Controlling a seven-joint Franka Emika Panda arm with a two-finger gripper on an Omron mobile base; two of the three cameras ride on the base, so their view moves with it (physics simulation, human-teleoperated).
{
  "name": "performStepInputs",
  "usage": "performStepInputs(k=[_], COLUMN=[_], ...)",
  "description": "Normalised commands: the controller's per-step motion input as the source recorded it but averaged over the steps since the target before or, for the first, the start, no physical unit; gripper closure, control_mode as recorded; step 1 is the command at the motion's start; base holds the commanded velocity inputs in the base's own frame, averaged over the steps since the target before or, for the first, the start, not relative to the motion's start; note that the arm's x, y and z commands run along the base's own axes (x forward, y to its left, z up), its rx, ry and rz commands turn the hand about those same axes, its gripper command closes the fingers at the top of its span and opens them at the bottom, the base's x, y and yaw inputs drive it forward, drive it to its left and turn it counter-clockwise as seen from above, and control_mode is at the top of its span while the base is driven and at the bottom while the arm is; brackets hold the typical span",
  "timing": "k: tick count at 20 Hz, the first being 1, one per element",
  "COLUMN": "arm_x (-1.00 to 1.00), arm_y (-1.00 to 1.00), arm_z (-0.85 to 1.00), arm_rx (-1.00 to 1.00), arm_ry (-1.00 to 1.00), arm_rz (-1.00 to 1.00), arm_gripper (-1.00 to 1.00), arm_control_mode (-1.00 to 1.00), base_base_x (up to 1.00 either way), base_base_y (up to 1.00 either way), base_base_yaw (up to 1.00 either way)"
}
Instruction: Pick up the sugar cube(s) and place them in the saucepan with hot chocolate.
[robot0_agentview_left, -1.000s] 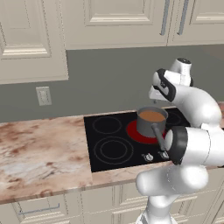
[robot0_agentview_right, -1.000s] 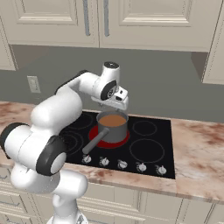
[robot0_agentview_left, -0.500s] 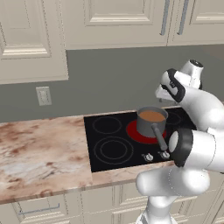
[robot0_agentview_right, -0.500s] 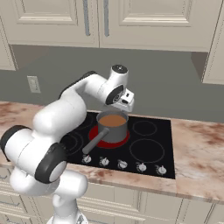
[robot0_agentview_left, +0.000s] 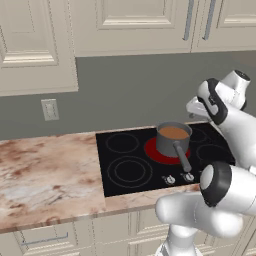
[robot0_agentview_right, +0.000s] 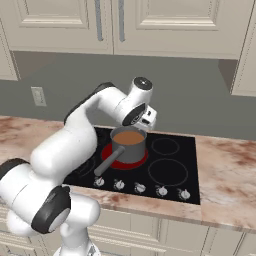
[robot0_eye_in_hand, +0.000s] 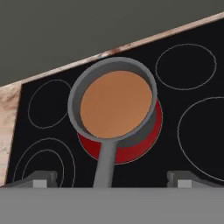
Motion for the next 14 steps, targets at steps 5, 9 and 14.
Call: performStepInputs(k=[5, 9, 14], arm_x=[-1.0, -1.0, -1.0], arm_y=[0.0, 0.0, 0.01], arm_z=[0.11, 0.39, 0.65], arm_rx=[0.01, 0.0, -0.01], arm_ry=[-0.16, -0.11, -0.04], arm_rz=[0.0, 0.0, 0.0], arm_gripper=[-1.0, -1.0, -1.0], arm_control_mode=[-1.0, -1.0, -1.0], base_base_x=[0.0, 0.0, 0.0], base_base_y=[0.0, 0.0, 0.0], base_base_yaw=[0.0, 0.0, 0.0])
